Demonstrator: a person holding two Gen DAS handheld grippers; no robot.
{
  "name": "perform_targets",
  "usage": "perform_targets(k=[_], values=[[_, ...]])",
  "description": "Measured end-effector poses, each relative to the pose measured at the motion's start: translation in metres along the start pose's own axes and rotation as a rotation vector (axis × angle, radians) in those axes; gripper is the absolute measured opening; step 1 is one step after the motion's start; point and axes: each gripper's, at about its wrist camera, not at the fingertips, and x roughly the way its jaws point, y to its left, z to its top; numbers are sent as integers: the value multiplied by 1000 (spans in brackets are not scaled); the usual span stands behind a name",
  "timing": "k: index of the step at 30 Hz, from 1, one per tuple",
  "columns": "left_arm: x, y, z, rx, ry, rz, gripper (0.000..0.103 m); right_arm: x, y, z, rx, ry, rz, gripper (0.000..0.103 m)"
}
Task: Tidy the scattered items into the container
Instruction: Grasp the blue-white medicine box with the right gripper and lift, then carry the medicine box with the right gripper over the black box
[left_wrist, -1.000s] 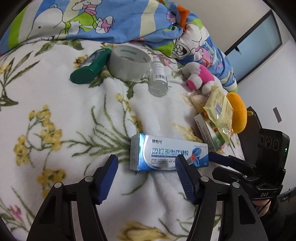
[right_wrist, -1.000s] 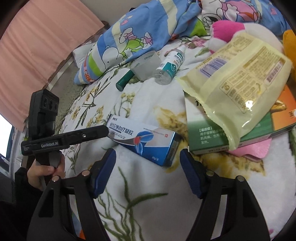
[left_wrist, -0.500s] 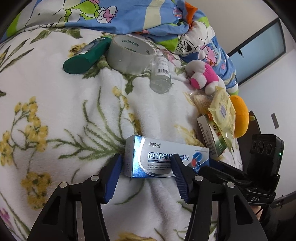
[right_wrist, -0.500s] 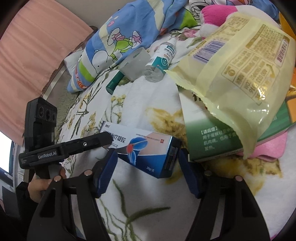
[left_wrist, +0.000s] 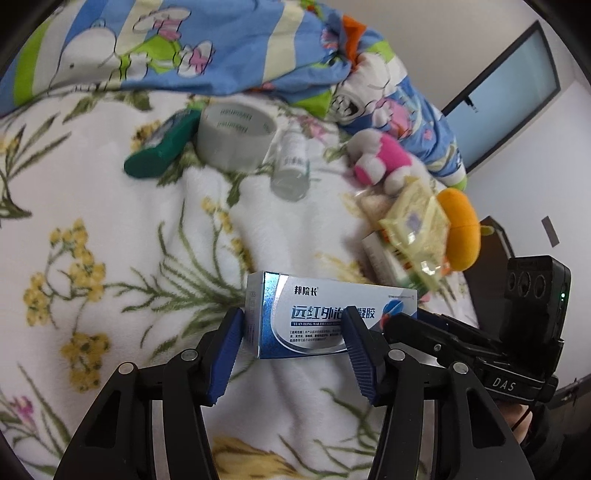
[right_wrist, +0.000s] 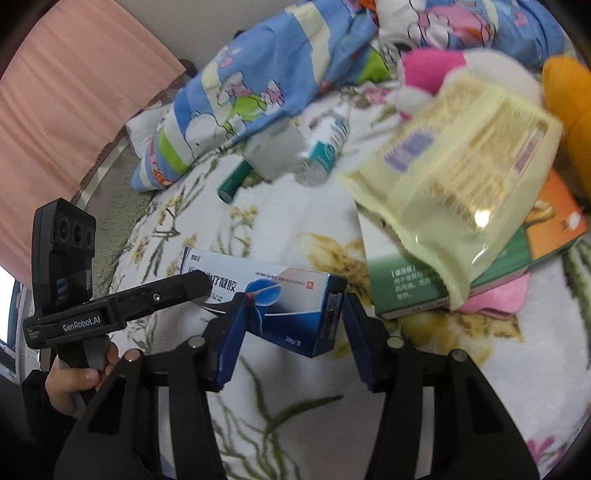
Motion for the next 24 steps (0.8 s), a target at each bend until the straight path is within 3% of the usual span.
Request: perform_targets(k=[12,24], values=[[-76,-69,1,100,-111,2,55,-93,37,2,-54,-145,14,52],[-131,-158,-20,191,-207,-14,55,-199,50,-16,-93,-282,1,52]])
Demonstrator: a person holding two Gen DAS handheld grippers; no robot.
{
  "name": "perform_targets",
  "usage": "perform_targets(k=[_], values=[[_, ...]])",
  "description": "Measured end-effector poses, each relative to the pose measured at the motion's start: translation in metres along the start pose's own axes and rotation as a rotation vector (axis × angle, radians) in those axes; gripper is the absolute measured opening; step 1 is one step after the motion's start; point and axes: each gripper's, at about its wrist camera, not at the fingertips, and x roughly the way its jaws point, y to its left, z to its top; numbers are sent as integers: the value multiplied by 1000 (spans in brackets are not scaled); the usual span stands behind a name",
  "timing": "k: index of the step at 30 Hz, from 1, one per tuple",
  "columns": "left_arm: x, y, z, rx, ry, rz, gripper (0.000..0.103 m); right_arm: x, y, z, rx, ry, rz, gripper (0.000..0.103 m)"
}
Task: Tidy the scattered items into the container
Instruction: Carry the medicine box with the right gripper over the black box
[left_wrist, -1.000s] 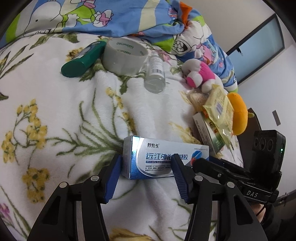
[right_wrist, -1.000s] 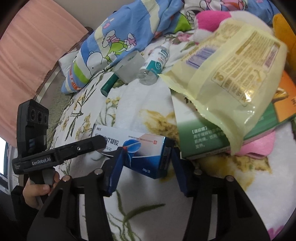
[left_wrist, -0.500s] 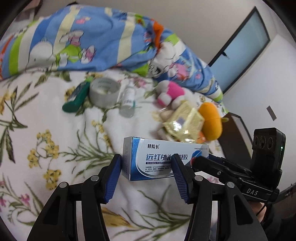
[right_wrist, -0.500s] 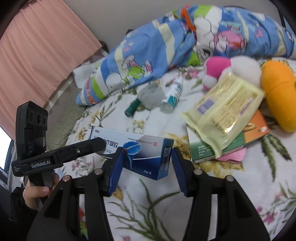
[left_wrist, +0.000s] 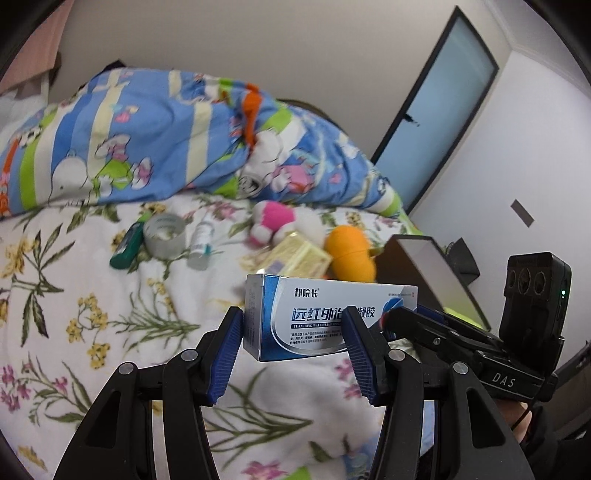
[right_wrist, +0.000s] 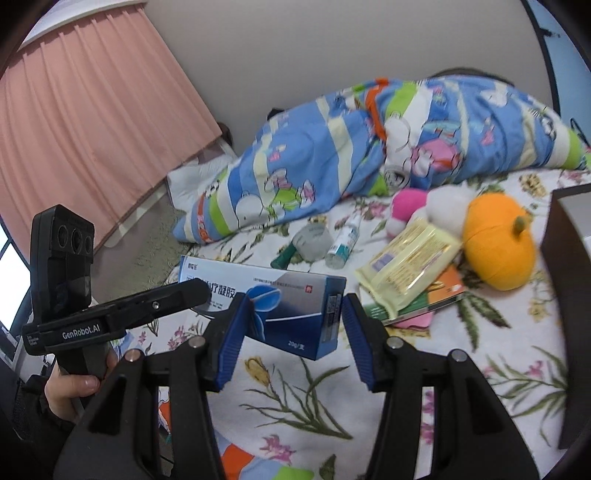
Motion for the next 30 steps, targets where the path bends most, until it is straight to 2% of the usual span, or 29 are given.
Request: perform_targets(k=[9,15,23,30], values=[[-12,-86,8,90,-33,-44,56,-86,-20,8,4,-116,-44,52],[-5,-147,15,147,-34,-82,56,-140,-47,15,19,-184,-85,52],[35,-229,24,207,1,-146,56,-203,-105,15,65,-253,-165,52],[95,-293,24,256,68,-192,56,-240,-173,6,148,-280,-238,52]])
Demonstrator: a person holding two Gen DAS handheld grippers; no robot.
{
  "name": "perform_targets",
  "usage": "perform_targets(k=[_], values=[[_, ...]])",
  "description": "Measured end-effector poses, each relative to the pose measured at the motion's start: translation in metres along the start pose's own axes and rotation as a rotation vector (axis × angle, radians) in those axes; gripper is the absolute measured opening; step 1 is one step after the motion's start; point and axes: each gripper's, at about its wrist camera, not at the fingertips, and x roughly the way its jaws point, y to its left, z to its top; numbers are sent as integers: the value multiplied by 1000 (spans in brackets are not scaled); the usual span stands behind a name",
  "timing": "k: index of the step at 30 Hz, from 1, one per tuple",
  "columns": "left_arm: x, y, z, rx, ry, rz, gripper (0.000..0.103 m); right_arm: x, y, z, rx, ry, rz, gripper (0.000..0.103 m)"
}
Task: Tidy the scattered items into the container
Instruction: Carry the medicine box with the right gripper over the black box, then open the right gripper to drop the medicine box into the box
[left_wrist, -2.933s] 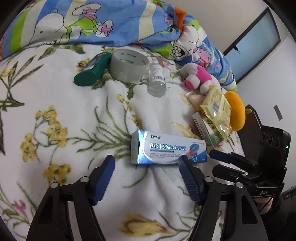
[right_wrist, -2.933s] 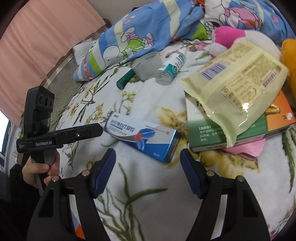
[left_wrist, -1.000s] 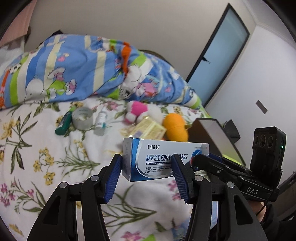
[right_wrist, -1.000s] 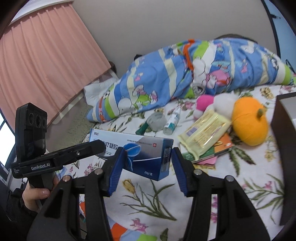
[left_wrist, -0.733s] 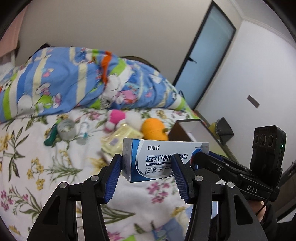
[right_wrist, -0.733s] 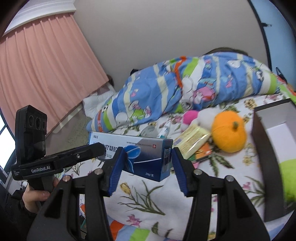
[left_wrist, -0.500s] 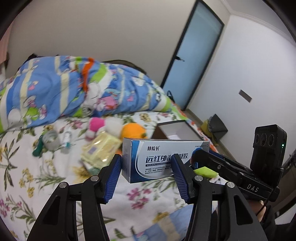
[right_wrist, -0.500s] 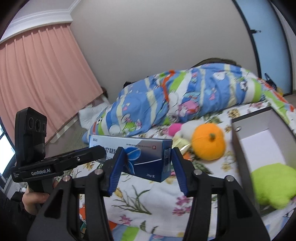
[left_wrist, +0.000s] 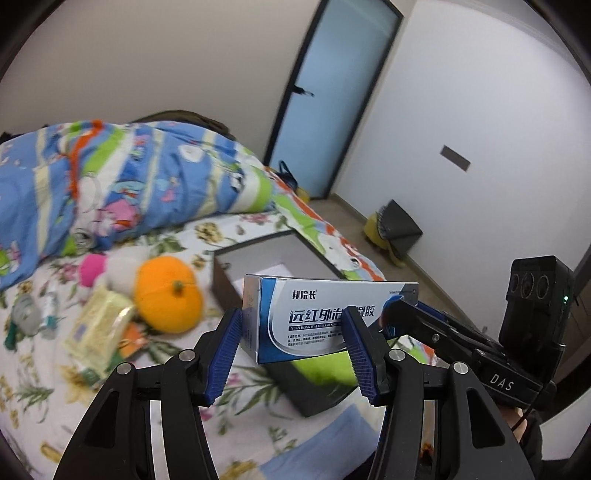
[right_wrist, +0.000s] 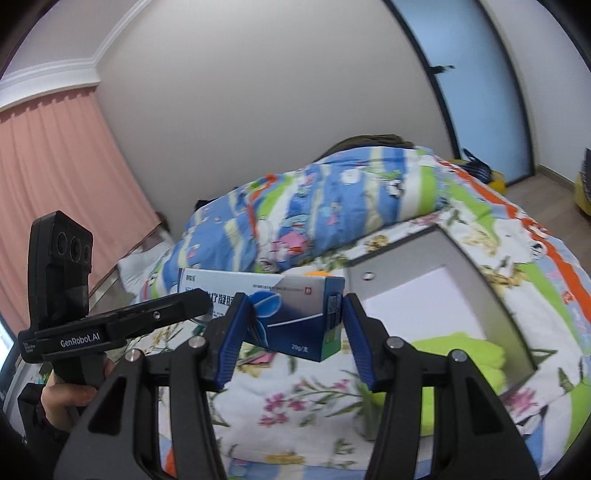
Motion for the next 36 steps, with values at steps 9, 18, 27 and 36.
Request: perform_targets(k=[9,18,27,36], values=[[91,-31,5,8,96,-42,56,12,-83,-2,84,34,-74,52],[159,-23,3,-20,174,-57,56,42,-140,-7,145,92,-112,52],[185,-6,2,-50,195,-58,56,69,-157,-9,163,119,-115,52],[190,0,-9,-46,239,15,85,65,-141,-8,107,24,-159,103]])
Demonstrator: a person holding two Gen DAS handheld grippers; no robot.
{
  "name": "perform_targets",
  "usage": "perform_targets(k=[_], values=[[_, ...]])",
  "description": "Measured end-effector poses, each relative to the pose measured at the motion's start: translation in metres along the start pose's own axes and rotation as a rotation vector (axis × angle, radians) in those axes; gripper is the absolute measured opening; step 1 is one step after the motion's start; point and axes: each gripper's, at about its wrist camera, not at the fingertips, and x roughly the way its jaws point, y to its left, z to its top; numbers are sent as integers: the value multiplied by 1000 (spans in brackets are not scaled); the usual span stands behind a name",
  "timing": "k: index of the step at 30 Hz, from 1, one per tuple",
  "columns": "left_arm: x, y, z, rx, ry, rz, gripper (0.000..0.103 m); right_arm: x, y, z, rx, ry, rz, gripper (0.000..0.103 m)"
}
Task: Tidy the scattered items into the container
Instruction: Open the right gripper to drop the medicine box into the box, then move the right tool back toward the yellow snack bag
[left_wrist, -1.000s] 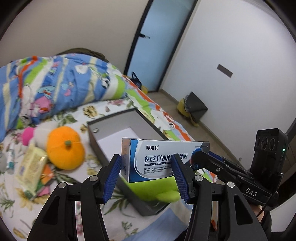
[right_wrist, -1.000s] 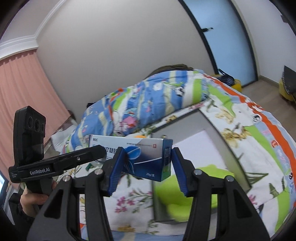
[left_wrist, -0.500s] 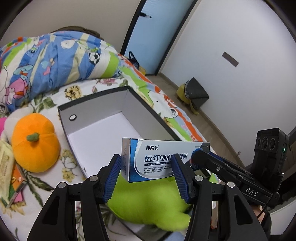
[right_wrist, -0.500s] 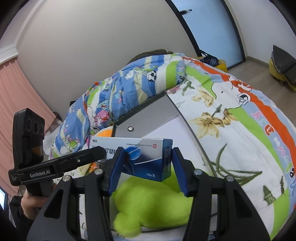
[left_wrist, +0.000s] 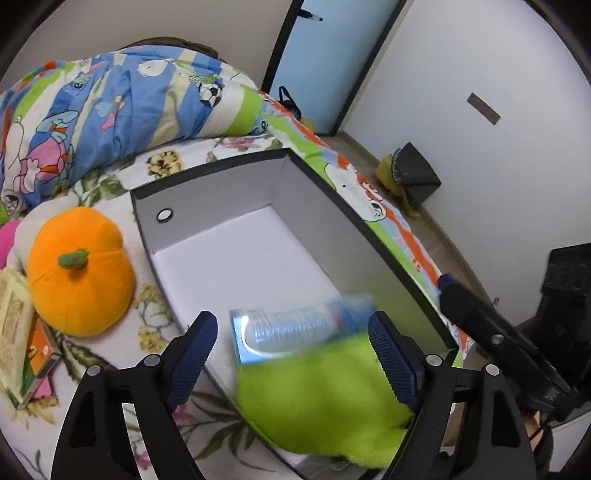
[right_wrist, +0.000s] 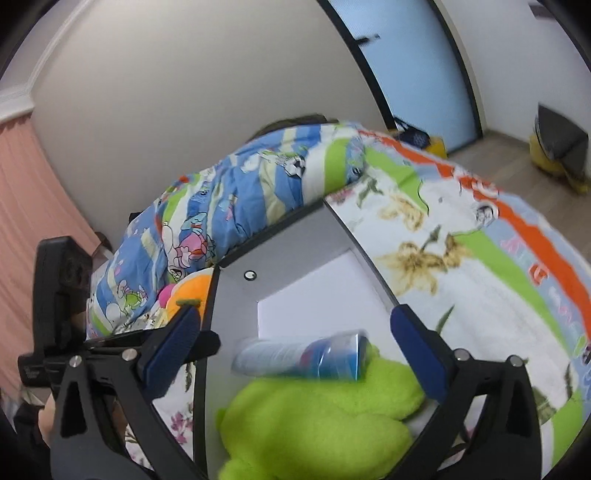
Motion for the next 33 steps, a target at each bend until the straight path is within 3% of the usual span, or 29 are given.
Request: perform_targets(k=[7,15,21,33], values=[[-19,15,-7,-79,5,-35,87,-13,2,4,42,-6,11,103],[-68,23,-14,-100,-61,-45,87,-37,39,7,7,-23,28,103],[-118,41,-26,-130,-121,-55,87,-53,84,6,-42,-37,64,103],[-240,115,-76,-231,-265,-12,87,-74,205,-16,-176,-53,157,103]])
